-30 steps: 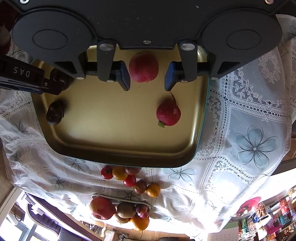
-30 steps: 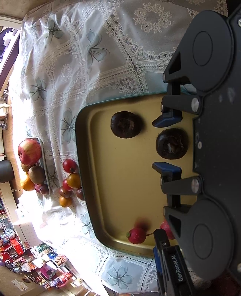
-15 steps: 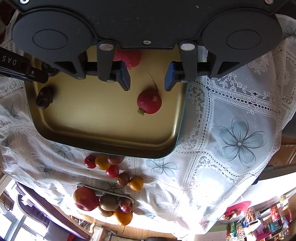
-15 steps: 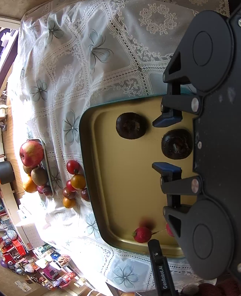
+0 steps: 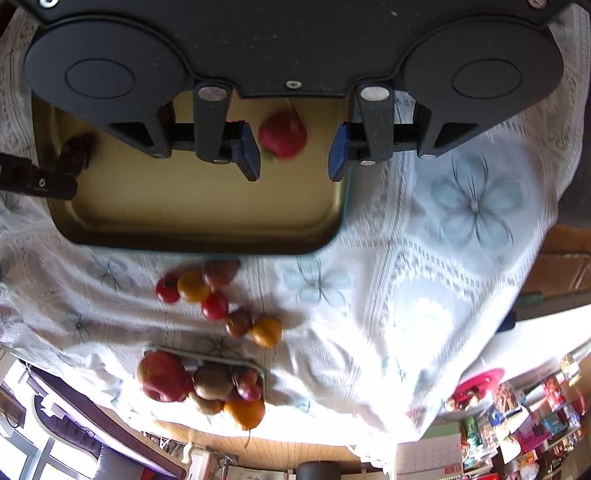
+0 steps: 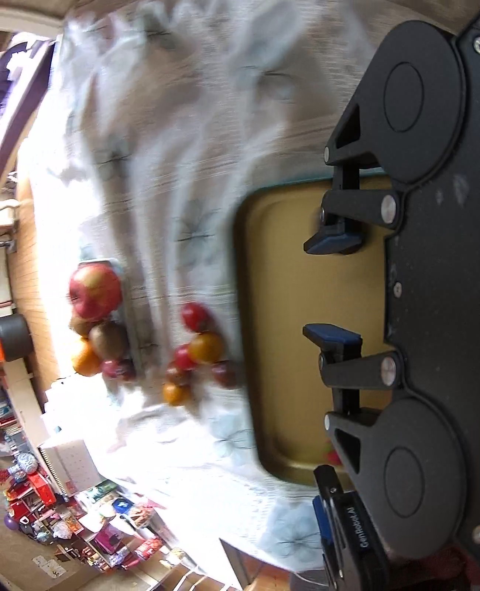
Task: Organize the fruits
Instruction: 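Move the left tool toward an orange tomato while the right tool approaches a red tomato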
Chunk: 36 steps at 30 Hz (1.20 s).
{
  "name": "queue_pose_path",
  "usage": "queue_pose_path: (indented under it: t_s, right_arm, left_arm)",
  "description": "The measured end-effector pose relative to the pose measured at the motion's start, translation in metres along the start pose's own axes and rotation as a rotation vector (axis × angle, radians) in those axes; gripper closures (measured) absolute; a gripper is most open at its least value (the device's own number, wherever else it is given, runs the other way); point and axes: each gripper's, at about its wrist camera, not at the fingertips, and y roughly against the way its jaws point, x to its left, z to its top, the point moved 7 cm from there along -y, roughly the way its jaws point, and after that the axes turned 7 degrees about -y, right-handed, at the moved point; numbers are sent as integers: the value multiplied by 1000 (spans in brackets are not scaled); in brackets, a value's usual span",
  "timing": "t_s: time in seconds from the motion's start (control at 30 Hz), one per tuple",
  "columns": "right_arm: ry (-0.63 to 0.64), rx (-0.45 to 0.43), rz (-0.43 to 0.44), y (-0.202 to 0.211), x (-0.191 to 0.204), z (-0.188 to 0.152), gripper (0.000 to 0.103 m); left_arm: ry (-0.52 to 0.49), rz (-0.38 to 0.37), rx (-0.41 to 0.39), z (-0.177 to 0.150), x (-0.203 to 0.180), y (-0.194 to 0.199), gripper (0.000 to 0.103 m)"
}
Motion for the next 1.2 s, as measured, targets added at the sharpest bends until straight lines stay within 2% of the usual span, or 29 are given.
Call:
queue_pose_path:
  t_s: [0.13,0.27,0.47,0.67,0.93,1.2]
  right_arm:
    - [-11,-13,18,-13,12,37,58]
    - [-11,-37,-2,-35,22,70,58]
    - [-78,21,10,-76,26,97,58]
    - [-93,13,-5,-96,28,108,58]
    - [-60,-16,20,-98,26,107,58]
    - [-66,-23,38,-100,12,102,58]
  left_arm:
    - [-8,3,-14,31,7,-9,54]
    - [-10,-19,-21,61,12,-24,54]
    - [37,-97,24,101,19,-56,54]
    - [74,-98,38,129,19,-84,54]
    - [69,-81,53,151,-1,-116,54]
    - [42,27,42,161,-17,-136,54]
